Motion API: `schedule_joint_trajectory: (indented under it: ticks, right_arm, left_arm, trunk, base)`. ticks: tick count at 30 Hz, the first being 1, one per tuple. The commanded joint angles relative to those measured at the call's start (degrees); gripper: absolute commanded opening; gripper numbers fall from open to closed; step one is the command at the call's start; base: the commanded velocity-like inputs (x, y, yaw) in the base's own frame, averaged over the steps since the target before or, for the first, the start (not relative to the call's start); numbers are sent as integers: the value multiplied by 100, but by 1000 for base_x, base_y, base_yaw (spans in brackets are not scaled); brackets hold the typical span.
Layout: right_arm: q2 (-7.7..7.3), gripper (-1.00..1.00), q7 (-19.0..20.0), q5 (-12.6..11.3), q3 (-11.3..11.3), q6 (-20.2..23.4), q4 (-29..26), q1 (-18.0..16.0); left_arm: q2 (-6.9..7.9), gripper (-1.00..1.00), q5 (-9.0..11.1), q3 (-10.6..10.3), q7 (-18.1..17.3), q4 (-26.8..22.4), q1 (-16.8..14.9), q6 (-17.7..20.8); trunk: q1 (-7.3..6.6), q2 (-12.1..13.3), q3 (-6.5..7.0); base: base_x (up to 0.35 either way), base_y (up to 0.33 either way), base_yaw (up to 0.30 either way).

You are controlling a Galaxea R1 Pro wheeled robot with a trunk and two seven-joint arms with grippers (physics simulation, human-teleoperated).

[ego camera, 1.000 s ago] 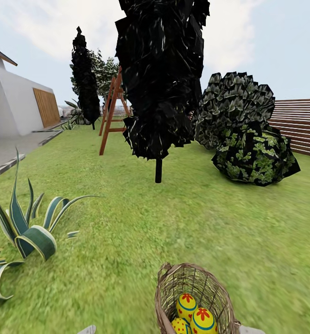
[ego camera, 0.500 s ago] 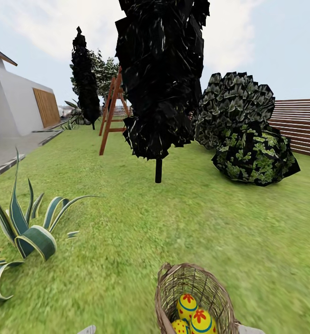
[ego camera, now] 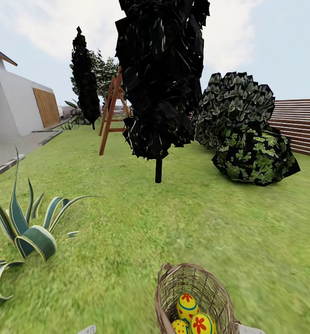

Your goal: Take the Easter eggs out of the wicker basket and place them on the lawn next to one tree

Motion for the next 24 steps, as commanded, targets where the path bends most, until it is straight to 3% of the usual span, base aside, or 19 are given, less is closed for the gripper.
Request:
schedule_joint_trajectory:
  ticks: [1, 8, 24]
  right_arm:
    - [2, -100, 0, -100, 24, 25, -6, 3]
    - [2, -100, 0, -99, 17, 25, -7, 3]
    - [-11, -100, -9, -99, -1, 16, -20, 3]
  left_arm:
    - [-4, 100, 33, 7, 4, -12, -1, 27]
    - [-4, 100, 36, 7, -9, -12, -1, 27]
    - [-4, 100, 33, -10, -21, 87, -1, 27]
  trunk:
    - [0, -2, -6]
    - [0, -2, -6]
    - [-352, 639, 281]
  base:
    - [0, 0, 0]
    - [0, 0, 0]
    - [0, 0, 0]
